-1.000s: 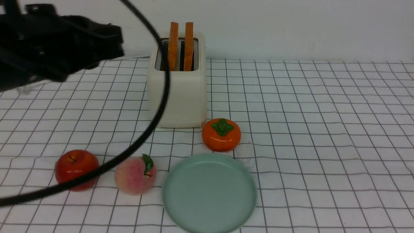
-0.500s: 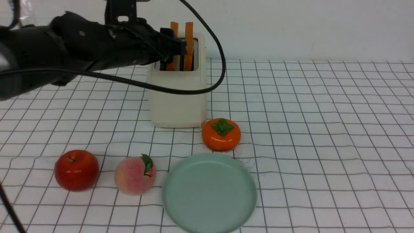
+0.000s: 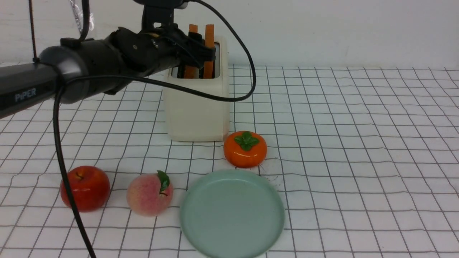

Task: Take toasted bread from bread machine on white checkered table place on plate.
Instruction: 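Reach for a toast slice standing in the toaster with the left gripper, then place the slice of bread on the plate with the left gripper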

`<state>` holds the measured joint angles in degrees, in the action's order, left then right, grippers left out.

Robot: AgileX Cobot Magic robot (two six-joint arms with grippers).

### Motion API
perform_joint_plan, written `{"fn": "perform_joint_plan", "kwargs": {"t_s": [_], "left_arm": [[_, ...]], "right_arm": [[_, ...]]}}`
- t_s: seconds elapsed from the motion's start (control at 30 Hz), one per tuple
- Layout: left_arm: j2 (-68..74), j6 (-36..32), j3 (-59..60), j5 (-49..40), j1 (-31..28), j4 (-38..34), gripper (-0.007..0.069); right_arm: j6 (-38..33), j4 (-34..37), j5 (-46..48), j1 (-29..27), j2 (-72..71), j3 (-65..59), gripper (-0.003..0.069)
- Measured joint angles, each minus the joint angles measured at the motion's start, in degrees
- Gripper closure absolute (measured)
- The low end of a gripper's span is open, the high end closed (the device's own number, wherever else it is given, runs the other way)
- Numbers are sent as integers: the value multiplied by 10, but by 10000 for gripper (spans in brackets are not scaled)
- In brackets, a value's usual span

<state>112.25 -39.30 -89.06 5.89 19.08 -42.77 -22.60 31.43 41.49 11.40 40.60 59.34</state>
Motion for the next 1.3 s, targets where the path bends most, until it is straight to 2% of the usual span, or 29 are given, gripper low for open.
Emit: {"fn": "perform_joint_plan", "kwargs": {"t_s": [0.17,0.23,0.27,0.37,0.4,0.63,0.83,1.07,1.1,1.2,1.23,1.27,1.3], "left_arm": [[12,0,-2,35,0,0,322],[13,0,-2,46,0,-1,393],[13,0,-2,46,0,-1,400],[13,0,-2,48,0,-2,517],[13,0,-2,48,0,-2,532],[7,0,-14,46,0,-6,536],[-59,0,-30,35,0,-10,536],[-215,13,-32,-190,0,-37,536],[-222,15,-32,-200,0,-37,536],[-275,84,-32,-388,0,-22,536],[-278,88,-32,-399,0,-17,536],[-288,124,-32,-488,0,-3,536],[-288,128,-31,-498,0,-2,536]], "right_arm": [[-1,0,8,0,0,1,610],[-1,0,11,0,0,1,608],[-1,0,12,0,0,1,608],[-1,1,13,0,0,1,606],[-1,1,13,0,0,1,606],[-1,1,13,0,0,1,603],[-4,1,11,0,0,1,636],[-7,1,13,0,0,1,661],[-7,1,13,0,0,1,661],[-7,0,37,0,-1,1,661],[-7,0,37,0,-1,1,661],[-7,-1,57,0,-2,1,661],[-7,-1,60,0,-2,1,661]]}}
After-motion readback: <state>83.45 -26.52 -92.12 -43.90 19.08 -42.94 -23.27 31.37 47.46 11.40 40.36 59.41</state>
